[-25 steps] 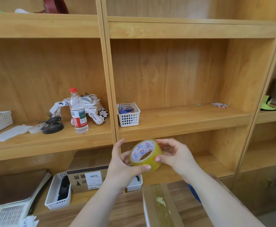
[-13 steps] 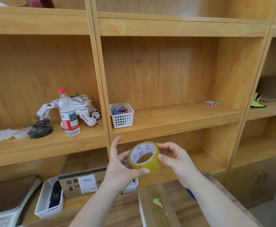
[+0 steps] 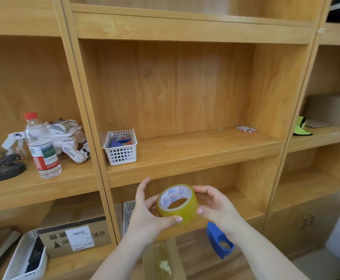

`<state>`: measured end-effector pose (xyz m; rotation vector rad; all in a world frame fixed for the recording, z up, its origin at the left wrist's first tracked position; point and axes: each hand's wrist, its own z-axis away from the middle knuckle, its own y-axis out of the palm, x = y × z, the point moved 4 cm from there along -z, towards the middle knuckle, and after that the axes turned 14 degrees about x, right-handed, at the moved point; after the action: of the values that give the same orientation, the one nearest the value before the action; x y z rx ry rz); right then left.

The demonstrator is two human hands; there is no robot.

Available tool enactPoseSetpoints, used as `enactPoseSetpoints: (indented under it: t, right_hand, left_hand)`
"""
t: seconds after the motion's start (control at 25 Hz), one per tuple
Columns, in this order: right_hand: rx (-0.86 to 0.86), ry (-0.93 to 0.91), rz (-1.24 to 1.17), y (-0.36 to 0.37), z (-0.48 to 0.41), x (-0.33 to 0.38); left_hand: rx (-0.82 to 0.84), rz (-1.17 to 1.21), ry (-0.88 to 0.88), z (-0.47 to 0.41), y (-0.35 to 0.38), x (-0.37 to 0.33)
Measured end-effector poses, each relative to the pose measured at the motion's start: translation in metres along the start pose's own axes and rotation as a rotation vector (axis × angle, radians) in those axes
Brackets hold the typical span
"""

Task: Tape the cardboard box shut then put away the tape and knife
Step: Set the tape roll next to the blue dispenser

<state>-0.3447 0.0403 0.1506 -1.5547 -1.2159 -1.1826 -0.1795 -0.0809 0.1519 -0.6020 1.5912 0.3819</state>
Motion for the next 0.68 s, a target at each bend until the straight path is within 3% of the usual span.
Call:
enactPoseSetpoints:
  t: [0.12, 0.32, 0.68]
  right_hand:
    - [0.024, 0.063, 0.032, -0.028, 0.005, -0.007]
    - [-0.092, 0.068, 0.114, -0.075, 0.013, -0.023]
    - [-0.031, 0.176, 0.146, -0.134, 0.031, -0.042]
  left_hand:
    - [0.015, -0.016, -0.011, -0.017, 0.022, 0.003]
    - [0.057, -0.046, -0.055, -0.038, 0.06, 0.013]
    - [0.121, -0.194, -0.033, -0.068, 0.114, 0.028]
